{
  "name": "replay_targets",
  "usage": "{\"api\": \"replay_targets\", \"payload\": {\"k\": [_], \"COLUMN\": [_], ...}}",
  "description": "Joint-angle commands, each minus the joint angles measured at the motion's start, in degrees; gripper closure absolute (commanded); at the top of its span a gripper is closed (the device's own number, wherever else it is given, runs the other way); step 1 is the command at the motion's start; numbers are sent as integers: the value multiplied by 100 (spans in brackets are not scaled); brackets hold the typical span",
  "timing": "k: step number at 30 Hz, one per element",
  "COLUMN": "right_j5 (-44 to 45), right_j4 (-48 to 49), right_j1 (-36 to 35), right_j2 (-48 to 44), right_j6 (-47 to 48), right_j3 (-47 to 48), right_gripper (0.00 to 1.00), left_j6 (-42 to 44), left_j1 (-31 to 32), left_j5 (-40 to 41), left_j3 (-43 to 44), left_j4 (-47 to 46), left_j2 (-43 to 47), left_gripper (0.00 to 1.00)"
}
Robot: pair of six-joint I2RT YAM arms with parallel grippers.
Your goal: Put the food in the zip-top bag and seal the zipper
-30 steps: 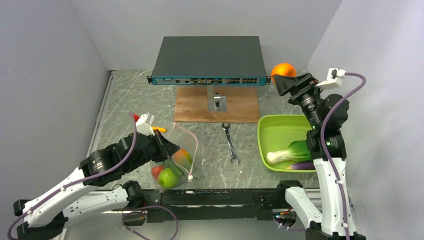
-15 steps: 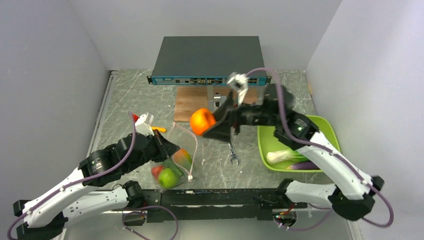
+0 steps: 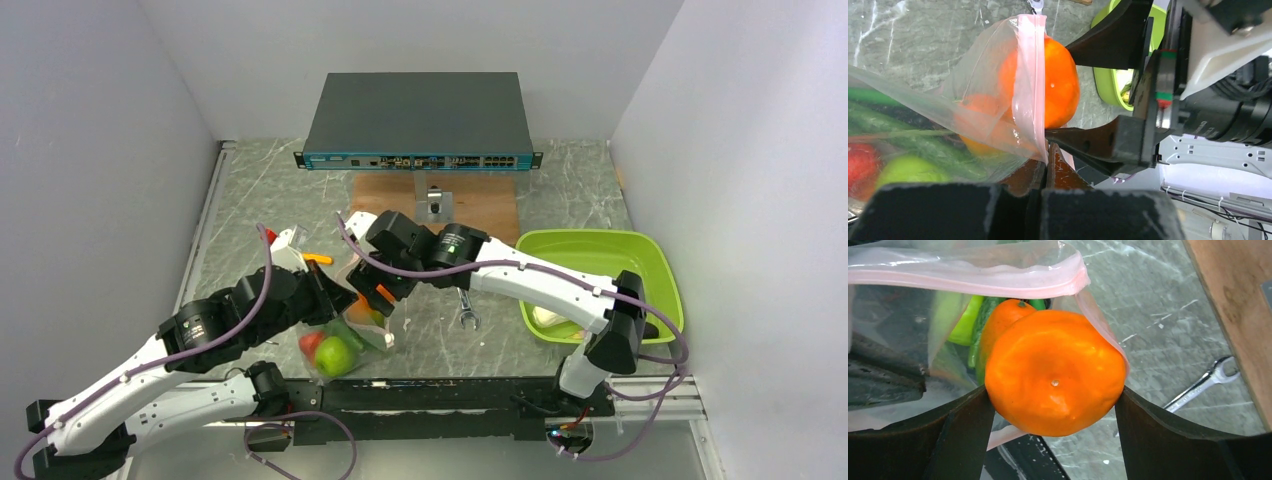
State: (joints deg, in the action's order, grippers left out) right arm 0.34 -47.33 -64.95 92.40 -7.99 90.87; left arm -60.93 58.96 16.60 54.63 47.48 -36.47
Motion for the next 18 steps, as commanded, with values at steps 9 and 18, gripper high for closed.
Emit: {"api": "replay_targets", "payload": {"k": [9, 18], "right_j5": [312, -178], "right_j4": [-131, 534], "right_j1": [-100, -105], "right_j2": [293, 36], "right_j6": [-89, -261], "right_j3": [1060, 886], "right_gripper": [35, 0], "left_j6": [-17, -97], "left_j1": [19, 19], "left_j5": [141, 156], "left_j3": [174, 131], "left_j4": [-254, -214], "left_j2": [143, 244], "left_gripper": [100, 100]}}
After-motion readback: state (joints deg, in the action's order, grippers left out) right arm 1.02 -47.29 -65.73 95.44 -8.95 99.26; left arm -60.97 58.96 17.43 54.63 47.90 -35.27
